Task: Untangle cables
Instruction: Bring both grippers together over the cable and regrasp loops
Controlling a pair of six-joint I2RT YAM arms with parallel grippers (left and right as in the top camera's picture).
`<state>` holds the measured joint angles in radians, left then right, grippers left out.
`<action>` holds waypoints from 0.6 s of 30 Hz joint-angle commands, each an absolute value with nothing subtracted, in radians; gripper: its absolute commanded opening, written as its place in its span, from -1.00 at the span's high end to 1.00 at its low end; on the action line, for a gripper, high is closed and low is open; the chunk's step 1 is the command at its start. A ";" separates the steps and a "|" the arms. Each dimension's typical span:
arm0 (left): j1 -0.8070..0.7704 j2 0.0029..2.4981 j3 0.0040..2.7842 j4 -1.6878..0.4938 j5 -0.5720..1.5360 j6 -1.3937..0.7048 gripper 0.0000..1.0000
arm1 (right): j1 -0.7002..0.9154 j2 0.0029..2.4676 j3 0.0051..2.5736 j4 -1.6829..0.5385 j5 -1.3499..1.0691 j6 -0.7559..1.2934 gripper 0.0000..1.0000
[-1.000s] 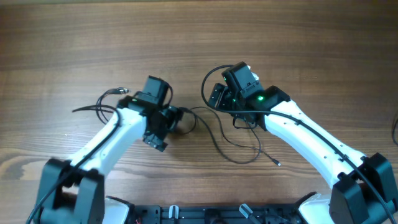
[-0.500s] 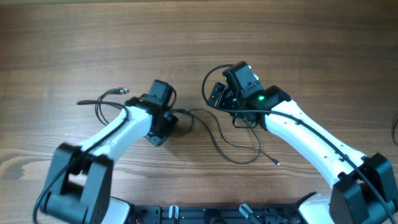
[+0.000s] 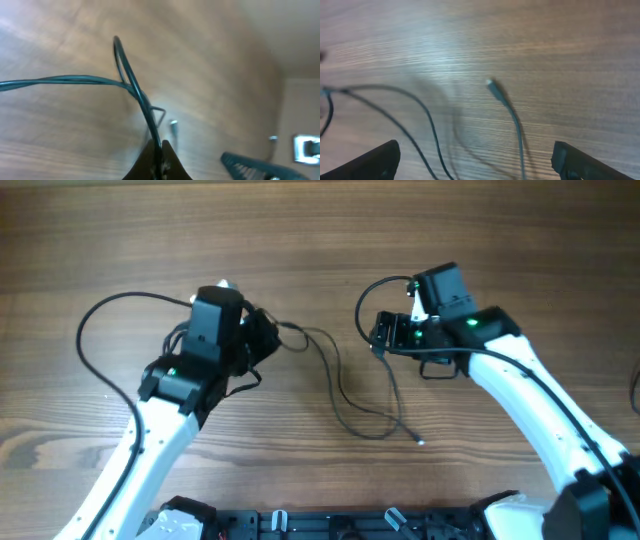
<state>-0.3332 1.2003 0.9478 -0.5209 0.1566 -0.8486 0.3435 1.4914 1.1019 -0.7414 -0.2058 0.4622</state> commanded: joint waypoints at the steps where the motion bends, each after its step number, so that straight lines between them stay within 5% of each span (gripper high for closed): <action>1: -0.329 1.143 0.962 -0.447 0.167 -0.978 0.92 | 0.340 1.453 1.098 -0.737 -0.448 0.365 -0.99; 5: -0.329 1.139 0.962 -0.373 0.157 -1.131 0.92 | 0.372 1.473 1.097 -0.720 -0.579 0.282 -0.78; 18: -0.329 1.139 0.962 -0.379 0.032 -1.485 0.92 | 0.488 1.531 1.089 -0.533 -0.673 0.160 -0.64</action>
